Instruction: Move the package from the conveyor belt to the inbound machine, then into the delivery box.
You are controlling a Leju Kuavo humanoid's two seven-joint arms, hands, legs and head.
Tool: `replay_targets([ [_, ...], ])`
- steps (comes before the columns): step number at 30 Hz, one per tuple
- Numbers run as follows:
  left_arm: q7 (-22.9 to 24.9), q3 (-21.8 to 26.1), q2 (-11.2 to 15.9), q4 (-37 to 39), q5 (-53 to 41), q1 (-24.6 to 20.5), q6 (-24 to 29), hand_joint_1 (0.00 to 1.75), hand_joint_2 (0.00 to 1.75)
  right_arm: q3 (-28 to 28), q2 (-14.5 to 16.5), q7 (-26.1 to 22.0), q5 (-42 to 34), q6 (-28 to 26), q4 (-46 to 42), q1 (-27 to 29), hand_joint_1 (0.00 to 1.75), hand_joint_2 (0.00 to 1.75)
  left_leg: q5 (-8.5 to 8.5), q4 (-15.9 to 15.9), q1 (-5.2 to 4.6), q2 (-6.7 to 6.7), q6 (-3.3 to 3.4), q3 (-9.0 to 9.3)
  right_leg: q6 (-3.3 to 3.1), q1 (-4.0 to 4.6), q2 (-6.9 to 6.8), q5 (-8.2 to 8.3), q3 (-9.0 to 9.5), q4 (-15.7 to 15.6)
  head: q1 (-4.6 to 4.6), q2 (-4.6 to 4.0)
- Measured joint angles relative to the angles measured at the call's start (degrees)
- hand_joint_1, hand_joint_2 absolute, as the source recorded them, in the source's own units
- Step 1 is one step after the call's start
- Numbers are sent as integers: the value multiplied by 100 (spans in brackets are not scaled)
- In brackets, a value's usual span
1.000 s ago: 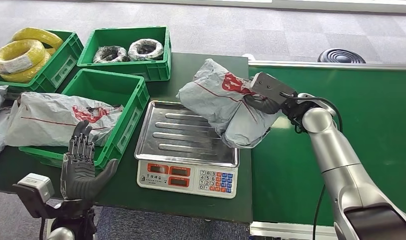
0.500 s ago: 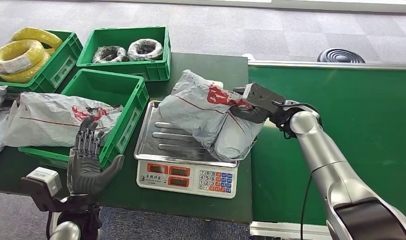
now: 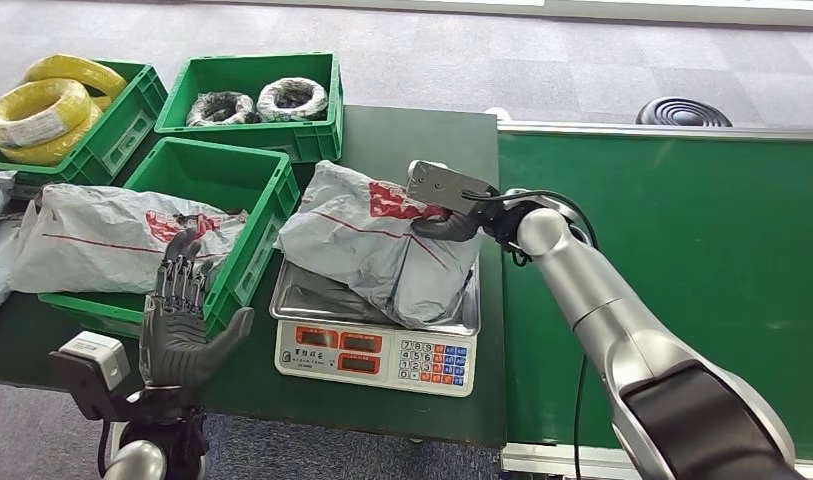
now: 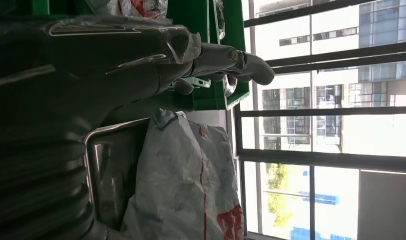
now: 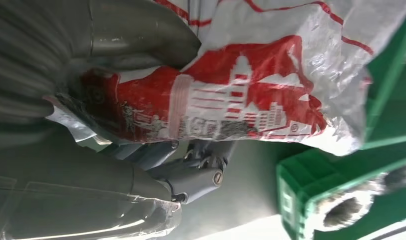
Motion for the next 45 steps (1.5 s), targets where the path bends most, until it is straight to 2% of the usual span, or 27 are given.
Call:
replay_targets([
  [5, 46, -3, -3, -28, 8, 1, -26, 0, 175, 25, -50, -35, 50, -191, 640, 29, 0, 175, 0, 1, -1, 3, 0, 1, 1, -1, 2, 2, -1, -1, -1, 0],
  [13, 108, -3, -28, -50, -29, 0, -72, 0, 175, 25, -88, -14, 67, -279, 991, 68, 0, 175, 0, 0, 1, 4, 0, 4, 1, 2, 3, 1, -2, 0, -2, 0],
  [15, 145, -2, -43, -70, -99, 5, -102, 0, 175, 15, -110, -154, 100, -484, 1016, 113, 0, 175, 0, 0, 1, 4, 0, 4, 1, 2, 3, 1, 0, 0, -1, 0],
  [19, 202, -2, -56, -204, -343, 45, -173, 0, 175, -122, -160, -627, 220, -1238, 829, 284, 0, 175, 0, 2, 0, 4, 0, 4, 1, 0, 3, 2, 1, 0, 0, 0],
  [22, 320, -60, -56, -339, -689, 21, -241, 0, 175, -331, -273, -770, 352, -1564, 110, 540, 0, 175, 0, 4, 0, 2, 0, 4, 1, 0, 2, 2, -1, -1, -1, 0],
  [26, 476, -267, -51, -409, -1187, -242, -215, 0, 175, -729, -465, -681, 494, -1598, -1264, 960, 0, 175, 0, 3, 0, -5, 0, 1, 1, 0, -1, 2, -1, -1, -2, 0],
  [30, 539, -431, -44, -413, -1435, -496, -146, 0, 175, -1079, -585, -709, 527, -1675, -2192, 1215, 0, 175, 0, 3, 0, 9, 0, 7, -1, 0, 7, 4, -3, -2, -2, 0],
  [36, 962, -777, -34, -250, -2008, -1179, 4, 0, 175, -1684, -807, -893, 297, -2144, -3733, 1823, 0, 175, 0, 5, 0, -10, 0, 8, -1, 0, -5, 4, 3, -3, -2, 0],
  [38, 1252, -904, -24, -132, -2315, -1378, 91, 0, 175, -1899, -893, -970, 314, -2640, -4288, 2216, 0, 175, -1, 5, 0, -12, 1, 8, 0, 0, -8, 3, 5, -4, -1, 0],
  [40, 1583, -1032, -9, 24, -2721, -1545, 198, 0, 175, -2125, -954, -1094, 370, -3440, -4933, 2845, 0, 175, -2, 5, 0, -18, 2, 6, 2, 0, -12, 1, 5, -6, -1, 0],
  [43, 2089, -1201, 11, 369, -3408, -1798, 354, 0, 175, -2378, -975, -1334, 268, -4586, -5887, 4054, 0, 175, -9, 2, 0, -23, 4, -2, 3, 0, -15, -2, 1, -8, -1, 0],
  [45, 2362, -1293, 23, 714, -3841, -1995, 433, 0, 175, -2440, -946, -1485, 150, -5108, -6441, 4896, 0, 175, -12, -1, 1, -18, 5, -6, 2, 1, -14, -4, -2, -7, -3, 0],
])
